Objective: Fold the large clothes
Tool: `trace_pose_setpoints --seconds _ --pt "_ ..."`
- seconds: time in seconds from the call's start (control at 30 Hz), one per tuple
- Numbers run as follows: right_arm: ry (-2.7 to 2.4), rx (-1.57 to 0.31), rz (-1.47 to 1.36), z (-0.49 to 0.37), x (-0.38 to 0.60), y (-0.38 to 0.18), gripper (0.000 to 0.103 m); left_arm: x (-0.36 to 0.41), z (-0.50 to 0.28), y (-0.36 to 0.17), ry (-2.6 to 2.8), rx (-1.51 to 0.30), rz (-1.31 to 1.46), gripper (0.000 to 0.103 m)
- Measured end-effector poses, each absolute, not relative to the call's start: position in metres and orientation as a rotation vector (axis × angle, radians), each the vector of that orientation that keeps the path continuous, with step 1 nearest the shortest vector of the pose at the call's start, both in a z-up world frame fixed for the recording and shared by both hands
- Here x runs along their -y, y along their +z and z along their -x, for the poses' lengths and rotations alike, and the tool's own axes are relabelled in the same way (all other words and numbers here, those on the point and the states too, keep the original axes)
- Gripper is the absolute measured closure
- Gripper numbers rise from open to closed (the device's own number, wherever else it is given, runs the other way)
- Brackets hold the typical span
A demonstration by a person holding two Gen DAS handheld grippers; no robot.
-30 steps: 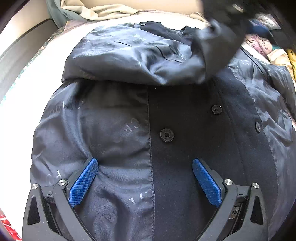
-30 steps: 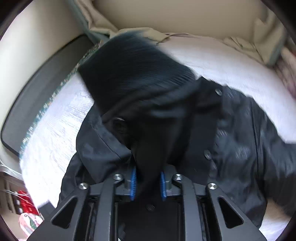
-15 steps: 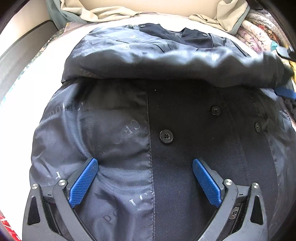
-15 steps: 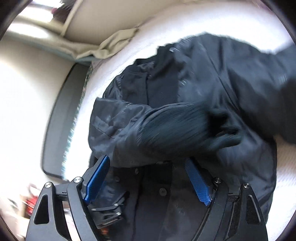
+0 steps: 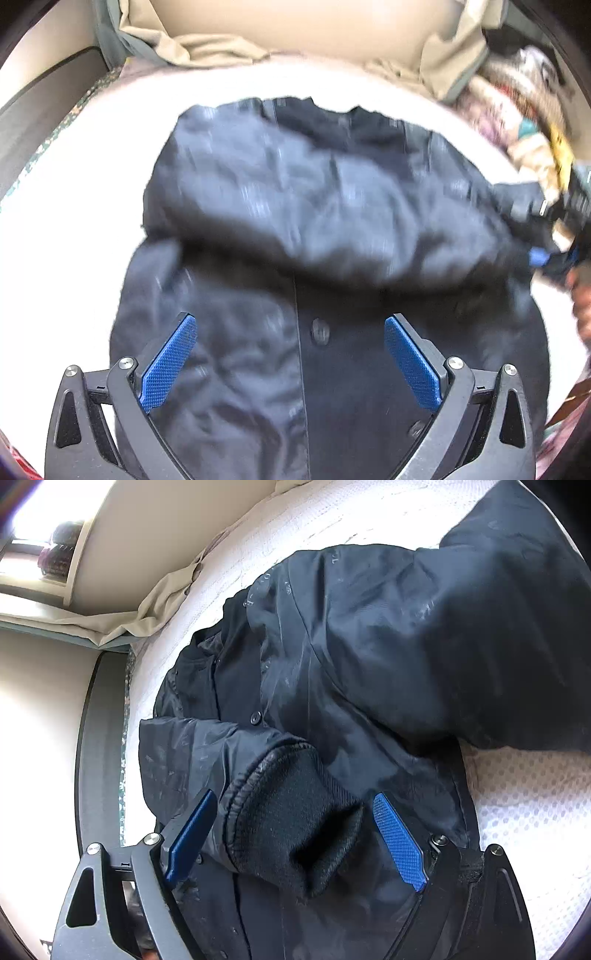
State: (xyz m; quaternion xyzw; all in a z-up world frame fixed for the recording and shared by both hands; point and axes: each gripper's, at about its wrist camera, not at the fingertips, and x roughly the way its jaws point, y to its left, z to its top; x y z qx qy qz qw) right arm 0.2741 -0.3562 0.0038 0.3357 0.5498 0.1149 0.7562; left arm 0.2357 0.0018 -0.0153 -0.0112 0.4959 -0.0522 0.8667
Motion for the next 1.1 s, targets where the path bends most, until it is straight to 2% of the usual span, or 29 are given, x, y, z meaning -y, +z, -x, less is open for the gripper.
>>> trace_pose_setpoints --seconds 0.13,0.33,0.43,0.47,0.5,0.57,0.6,0.63,0.87,1.03,1.1 --pt "0.236 -1.195 -0.712 -0.278 0.354 0.001 0.016 -0.024 -0.271 0.005 -0.113 -0.995 0.043 0.0" --pt "0.231 -1.277 -0.705 -0.277 0.345 -0.016 0.017 -0.048 -0.309 -0.012 -0.049 -0.968 0.026 0.0" --pt "0.25 -1.3 -0.693 -0.277 0.339 -0.019 0.025 -0.052 -0.323 -0.029 -0.029 -0.999 0.006 0.0" --pt "0.266 -1.301 -0.697 -0.277 0.336 -0.021 0.036 -0.052 -0.326 -0.035 -0.017 -1.012 0.003 0.0" --pt "0.283 -1.305 -0.696 -0.279 0.332 -0.025 0.051 -0.053 -0.329 -0.04 -0.015 -1.025 0.006 0.0" --pt "0.295 -1.305 -0.651 -0.286 0.321 -0.028 0.072 -0.054 -0.332 -0.047 0.003 -1.034 0.01 0.0" --pt "0.285 -1.294 -0.617 -0.288 0.316 -0.027 0.088 -0.055 -0.332 -0.048 0.012 -1.031 0.006 0.0" --pt "0.273 -1.268 -0.57 -0.291 0.311 -0.023 0.091 -0.056 -0.333 -0.048 0.01 -1.03 0.009 0.0" --pt "0.116 -0.978 -0.127 -0.302 0.286 0.027 0.092 -0.061 -0.328 -0.026 0.012 -0.909 0.021 0.0" --pt "0.044 -0.95 0.013 -0.307 0.274 0.01 0.092 -0.063 -0.336 -0.052 -0.01 -1.002 0.051 0.0" --pt "0.026 -0.992 0.03 -0.313 0.273 -0.005 0.088 -0.067 -0.338 -0.062 0.002 -1.03 0.081 0.0"
